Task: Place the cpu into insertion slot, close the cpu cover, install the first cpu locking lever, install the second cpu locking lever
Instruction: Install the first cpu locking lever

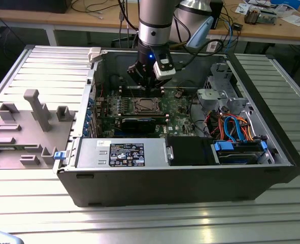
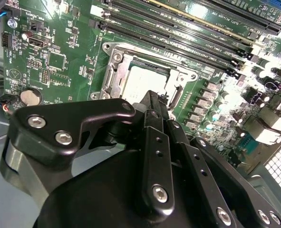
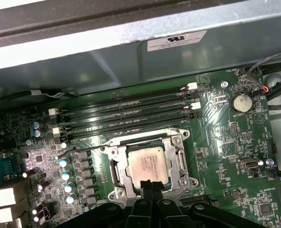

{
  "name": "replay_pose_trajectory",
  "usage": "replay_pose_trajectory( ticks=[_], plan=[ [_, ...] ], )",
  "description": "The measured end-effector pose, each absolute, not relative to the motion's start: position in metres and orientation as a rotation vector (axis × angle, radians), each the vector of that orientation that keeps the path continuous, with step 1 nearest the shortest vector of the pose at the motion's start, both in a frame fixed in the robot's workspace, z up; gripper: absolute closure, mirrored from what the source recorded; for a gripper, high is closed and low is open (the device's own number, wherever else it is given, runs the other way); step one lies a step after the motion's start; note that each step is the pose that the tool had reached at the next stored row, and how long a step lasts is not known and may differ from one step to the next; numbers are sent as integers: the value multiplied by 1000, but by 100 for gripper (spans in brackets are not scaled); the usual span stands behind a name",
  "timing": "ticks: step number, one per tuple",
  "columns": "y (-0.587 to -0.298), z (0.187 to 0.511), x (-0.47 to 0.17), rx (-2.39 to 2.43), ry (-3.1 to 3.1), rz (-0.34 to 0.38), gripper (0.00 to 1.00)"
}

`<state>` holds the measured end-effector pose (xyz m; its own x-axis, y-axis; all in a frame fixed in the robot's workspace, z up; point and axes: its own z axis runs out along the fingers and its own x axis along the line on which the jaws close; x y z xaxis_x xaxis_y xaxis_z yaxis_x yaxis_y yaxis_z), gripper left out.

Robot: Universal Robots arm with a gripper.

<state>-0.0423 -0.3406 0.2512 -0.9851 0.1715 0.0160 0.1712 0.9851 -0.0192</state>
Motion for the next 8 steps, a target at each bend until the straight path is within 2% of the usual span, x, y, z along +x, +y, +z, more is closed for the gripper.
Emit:
replay_pose_trajectory(
  ticks=[8],
  plan=[
    [-341, 251, -42, -246, -3114, 28, 89]
  ],
)
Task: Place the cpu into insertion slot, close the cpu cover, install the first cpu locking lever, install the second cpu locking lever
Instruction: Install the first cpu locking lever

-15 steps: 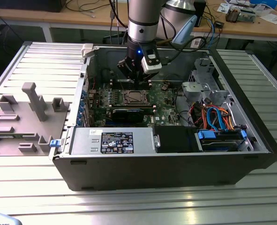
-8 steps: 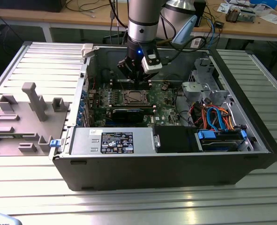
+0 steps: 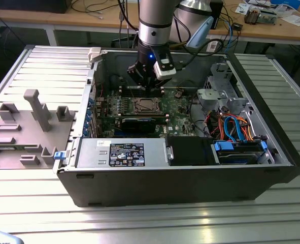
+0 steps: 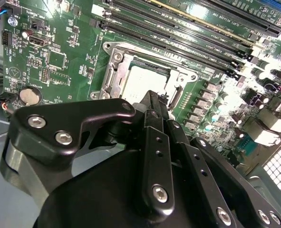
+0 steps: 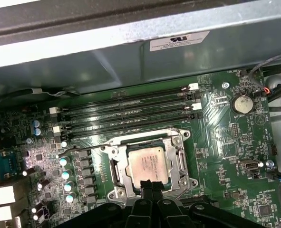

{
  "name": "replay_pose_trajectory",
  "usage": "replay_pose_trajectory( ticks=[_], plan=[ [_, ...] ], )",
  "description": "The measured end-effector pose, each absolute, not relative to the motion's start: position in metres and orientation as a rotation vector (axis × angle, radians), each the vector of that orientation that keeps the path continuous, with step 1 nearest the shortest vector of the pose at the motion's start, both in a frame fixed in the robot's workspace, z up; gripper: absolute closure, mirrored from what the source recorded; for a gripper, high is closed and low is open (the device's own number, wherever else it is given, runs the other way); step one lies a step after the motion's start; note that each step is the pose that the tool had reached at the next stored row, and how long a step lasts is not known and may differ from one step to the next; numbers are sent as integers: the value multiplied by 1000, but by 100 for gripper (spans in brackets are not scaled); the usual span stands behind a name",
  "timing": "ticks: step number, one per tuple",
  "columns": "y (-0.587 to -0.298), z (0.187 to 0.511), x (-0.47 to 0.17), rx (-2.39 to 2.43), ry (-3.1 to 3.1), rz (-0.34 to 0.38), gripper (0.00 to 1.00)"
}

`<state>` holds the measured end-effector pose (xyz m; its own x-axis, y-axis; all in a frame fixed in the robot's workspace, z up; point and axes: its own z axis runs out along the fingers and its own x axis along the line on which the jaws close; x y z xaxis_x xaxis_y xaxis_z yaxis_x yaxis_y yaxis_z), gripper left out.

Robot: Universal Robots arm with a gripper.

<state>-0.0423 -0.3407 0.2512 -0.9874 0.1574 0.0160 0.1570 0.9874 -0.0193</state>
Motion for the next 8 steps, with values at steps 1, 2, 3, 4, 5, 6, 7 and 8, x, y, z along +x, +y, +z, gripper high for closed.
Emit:
replay_pose_trajectory(
  ticks=[1, 2, 3, 4, 5, 6, 7, 8],
  plan=[
    [-341, 251, -42, -242, -3115, 28, 89],
    [-341, 251, -42, -237, -3115, 28, 89],
    [-341, 251, -42, -235, -3115, 28, 89],
    [-341, 251, -42, -233, -3115, 28, 89],
    [-341, 251, -42, -232, -3115, 28, 89],
    [-341, 251, -42, -231, -3116, 28, 89],
    [-341, 251, -42, -230, -3116, 28, 89],
    [-341, 251, -42, -229, -3116, 28, 89]
  ],
)
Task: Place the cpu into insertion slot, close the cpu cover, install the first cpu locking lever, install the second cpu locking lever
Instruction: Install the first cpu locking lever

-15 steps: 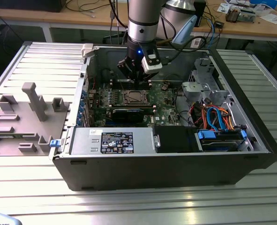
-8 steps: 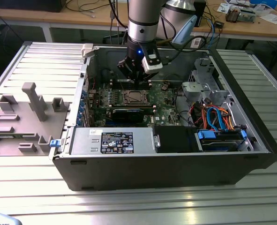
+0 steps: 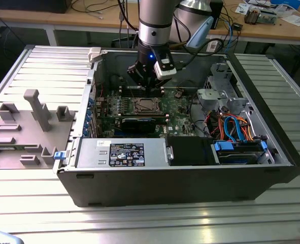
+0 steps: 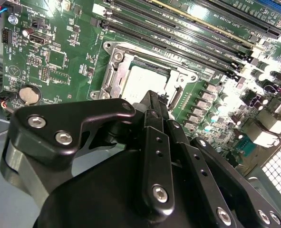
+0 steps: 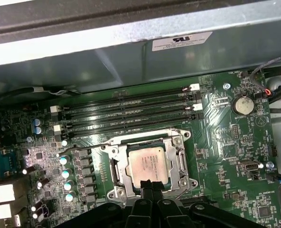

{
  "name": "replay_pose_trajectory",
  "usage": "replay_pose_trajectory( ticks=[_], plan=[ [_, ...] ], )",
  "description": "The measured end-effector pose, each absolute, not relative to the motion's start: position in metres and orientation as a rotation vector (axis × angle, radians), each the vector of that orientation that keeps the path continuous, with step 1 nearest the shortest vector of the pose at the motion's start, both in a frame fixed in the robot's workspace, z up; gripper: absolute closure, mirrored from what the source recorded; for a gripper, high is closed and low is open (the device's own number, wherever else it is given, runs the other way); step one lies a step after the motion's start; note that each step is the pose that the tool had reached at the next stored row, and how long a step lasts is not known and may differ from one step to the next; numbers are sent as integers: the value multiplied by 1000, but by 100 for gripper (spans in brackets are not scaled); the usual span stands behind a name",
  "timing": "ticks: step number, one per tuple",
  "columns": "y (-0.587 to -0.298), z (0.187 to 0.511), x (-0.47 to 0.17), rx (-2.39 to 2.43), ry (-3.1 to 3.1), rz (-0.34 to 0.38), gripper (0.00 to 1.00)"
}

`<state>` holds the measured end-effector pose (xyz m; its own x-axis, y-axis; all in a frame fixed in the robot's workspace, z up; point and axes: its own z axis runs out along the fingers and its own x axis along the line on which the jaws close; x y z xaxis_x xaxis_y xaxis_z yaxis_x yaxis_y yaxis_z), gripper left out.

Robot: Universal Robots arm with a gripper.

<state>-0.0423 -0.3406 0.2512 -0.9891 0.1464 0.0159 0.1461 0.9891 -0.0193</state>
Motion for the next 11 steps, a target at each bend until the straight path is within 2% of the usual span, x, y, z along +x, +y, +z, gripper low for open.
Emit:
replay_pose_trajectory(
  ticks=[11],
  plan=[
    [-341, 251, -42, -219, -3116, 28, 89]
  ],
)
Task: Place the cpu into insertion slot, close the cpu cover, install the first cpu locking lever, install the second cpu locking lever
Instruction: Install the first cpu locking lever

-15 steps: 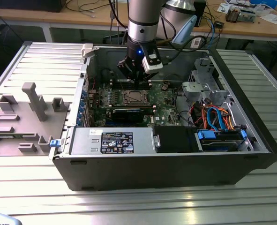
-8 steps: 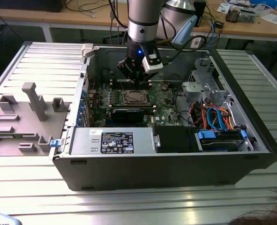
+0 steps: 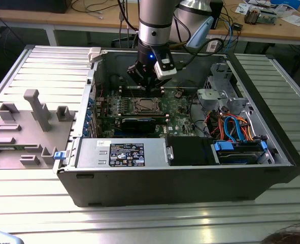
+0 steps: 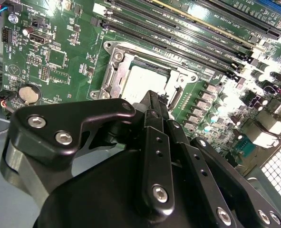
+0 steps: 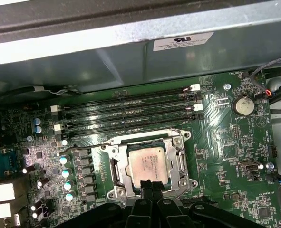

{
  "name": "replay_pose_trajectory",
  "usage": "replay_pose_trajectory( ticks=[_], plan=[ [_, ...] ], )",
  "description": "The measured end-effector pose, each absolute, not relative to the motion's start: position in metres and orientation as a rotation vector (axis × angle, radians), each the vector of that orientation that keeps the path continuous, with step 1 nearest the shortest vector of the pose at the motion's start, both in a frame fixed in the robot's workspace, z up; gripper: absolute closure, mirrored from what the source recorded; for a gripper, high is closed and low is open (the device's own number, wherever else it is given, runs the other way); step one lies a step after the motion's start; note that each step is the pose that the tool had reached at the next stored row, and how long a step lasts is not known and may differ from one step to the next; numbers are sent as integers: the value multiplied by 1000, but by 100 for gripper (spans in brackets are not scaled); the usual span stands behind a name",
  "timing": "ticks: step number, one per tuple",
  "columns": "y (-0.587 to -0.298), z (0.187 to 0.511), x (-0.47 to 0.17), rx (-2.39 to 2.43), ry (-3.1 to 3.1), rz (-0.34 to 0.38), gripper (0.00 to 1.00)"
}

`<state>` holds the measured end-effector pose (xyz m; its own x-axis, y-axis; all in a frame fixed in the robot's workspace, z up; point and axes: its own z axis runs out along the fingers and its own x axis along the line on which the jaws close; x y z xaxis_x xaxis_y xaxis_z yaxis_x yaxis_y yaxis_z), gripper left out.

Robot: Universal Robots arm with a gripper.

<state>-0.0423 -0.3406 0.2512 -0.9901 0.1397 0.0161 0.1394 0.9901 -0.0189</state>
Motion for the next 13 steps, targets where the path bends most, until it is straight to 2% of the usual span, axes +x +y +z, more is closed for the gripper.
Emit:
replay_pose_trajectory(
  ticks=[13],
  plan=[
    [-341, 251, -42, -127, -3121, 15, 89]
  ],
)
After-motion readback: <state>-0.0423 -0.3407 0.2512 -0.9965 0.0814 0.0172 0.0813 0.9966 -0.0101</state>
